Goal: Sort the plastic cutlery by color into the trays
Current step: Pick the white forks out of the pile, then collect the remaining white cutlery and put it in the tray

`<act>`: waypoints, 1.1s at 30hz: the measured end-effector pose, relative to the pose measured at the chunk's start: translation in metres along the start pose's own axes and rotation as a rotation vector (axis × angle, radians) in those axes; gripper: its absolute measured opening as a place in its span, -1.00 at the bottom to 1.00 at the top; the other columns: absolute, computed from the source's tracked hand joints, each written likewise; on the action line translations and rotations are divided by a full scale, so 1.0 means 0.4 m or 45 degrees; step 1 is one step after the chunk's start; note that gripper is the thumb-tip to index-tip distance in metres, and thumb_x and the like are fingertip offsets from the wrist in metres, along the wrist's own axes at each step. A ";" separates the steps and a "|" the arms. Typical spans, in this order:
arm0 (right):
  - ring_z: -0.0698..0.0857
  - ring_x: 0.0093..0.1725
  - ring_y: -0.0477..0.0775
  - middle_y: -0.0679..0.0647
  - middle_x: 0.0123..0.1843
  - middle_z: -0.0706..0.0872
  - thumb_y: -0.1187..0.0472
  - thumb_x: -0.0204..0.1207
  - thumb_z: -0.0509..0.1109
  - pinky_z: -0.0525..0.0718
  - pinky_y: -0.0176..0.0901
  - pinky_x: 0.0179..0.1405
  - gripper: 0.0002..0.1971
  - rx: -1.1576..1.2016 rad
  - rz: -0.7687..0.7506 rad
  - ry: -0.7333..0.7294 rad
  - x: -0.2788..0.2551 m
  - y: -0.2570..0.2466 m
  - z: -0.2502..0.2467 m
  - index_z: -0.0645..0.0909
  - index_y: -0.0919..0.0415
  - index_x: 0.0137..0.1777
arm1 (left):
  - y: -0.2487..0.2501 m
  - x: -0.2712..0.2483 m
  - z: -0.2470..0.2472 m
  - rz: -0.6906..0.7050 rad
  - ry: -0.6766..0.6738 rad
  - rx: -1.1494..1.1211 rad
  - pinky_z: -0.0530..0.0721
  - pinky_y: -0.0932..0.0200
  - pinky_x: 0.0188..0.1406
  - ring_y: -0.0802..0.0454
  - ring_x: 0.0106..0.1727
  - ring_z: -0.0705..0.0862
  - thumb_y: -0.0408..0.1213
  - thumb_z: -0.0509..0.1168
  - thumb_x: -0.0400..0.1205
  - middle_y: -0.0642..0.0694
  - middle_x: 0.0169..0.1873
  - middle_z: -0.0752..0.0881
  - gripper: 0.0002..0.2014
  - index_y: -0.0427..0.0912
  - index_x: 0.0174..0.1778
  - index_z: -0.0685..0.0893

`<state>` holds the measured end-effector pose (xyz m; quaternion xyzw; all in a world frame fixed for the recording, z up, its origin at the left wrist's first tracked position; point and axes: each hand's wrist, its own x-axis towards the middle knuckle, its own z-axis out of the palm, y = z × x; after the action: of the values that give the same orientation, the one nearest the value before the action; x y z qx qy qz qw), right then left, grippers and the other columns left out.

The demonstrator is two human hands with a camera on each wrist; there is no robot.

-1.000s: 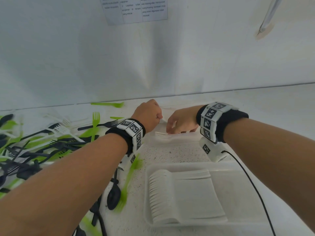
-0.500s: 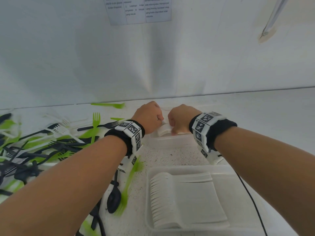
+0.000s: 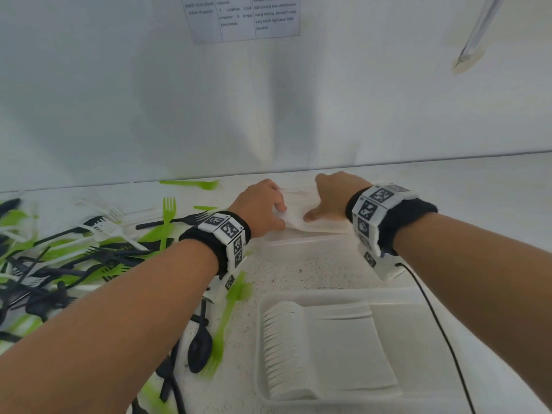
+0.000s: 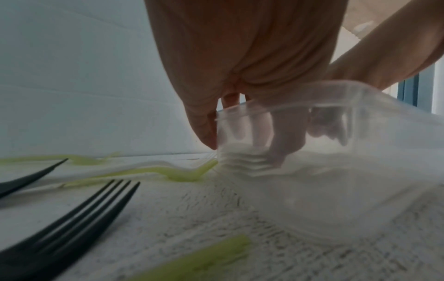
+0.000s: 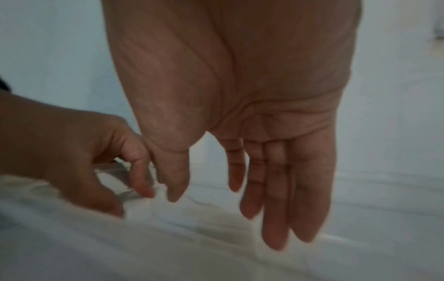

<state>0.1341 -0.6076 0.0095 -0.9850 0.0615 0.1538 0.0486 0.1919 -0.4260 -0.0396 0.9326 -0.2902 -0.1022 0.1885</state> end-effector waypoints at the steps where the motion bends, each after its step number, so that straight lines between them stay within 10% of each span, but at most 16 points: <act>1: 0.64 -0.19 0.06 0.03 -0.13 0.63 -0.22 0.56 0.48 0.52 -0.14 -0.36 -0.52 0.012 0.065 -0.015 -0.011 0.016 -0.010 0.53 0.19 0.16 | 0.000 -0.001 -0.001 0.004 -0.002 0.010 0.46 0.20 0.21 0.04 0.21 0.56 -0.20 0.56 0.46 0.07 0.29 0.54 -0.72 -0.08 0.09 0.81; 5: 0.65 -0.27 0.05 0.06 -0.25 0.62 -0.05 0.71 0.35 0.55 -0.19 -0.40 -0.67 0.044 0.206 -0.160 -0.038 0.065 -0.014 0.62 0.27 0.06 | 0.002 -0.001 0.002 0.008 -0.015 0.037 0.48 0.14 0.23 0.00 0.24 0.57 -0.18 0.54 0.46 0.04 0.31 0.53 -0.70 -0.08 0.11 0.80; 12: 0.87 -0.02 0.21 0.19 -0.09 0.88 0.04 0.53 0.61 0.80 0.15 0.20 -0.66 0.464 0.239 -0.290 -0.007 0.057 0.007 0.72 0.36 -0.04 | 0.003 -0.003 0.006 0.006 -0.010 0.037 0.50 0.12 0.23 -0.03 0.27 0.55 -0.21 0.53 0.46 0.04 0.35 0.50 -0.71 -0.06 0.10 0.77; 26: 0.77 -0.20 0.08 0.03 -0.28 0.75 -0.11 0.61 0.43 0.67 -0.10 -0.18 -0.63 0.066 0.025 -0.100 -0.008 -0.020 -0.004 0.58 0.17 -0.24 | -0.010 -0.017 -0.014 0.026 0.000 -0.140 0.34 0.22 0.38 0.05 0.47 0.45 -0.11 0.63 0.47 0.00 0.48 0.40 -0.68 0.01 0.11 0.78; 33: 0.67 0.20 0.15 0.04 0.28 0.69 -0.25 0.59 0.41 0.66 0.10 0.23 -0.42 0.388 -0.184 0.128 -0.061 -0.115 -0.043 0.36 -0.02 0.48 | -0.067 -0.141 -0.099 -0.087 0.294 -0.155 0.44 0.07 0.45 0.01 0.44 0.49 0.10 0.45 0.62 -0.03 0.35 0.51 -0.64 0.03 0.26 0.71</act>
<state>0.1224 -0.5613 0.0368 -0.9746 0.0157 0.0892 0.2050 0.1715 -0.3615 -0.0100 0.9344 -0.2277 -0.0182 0.2734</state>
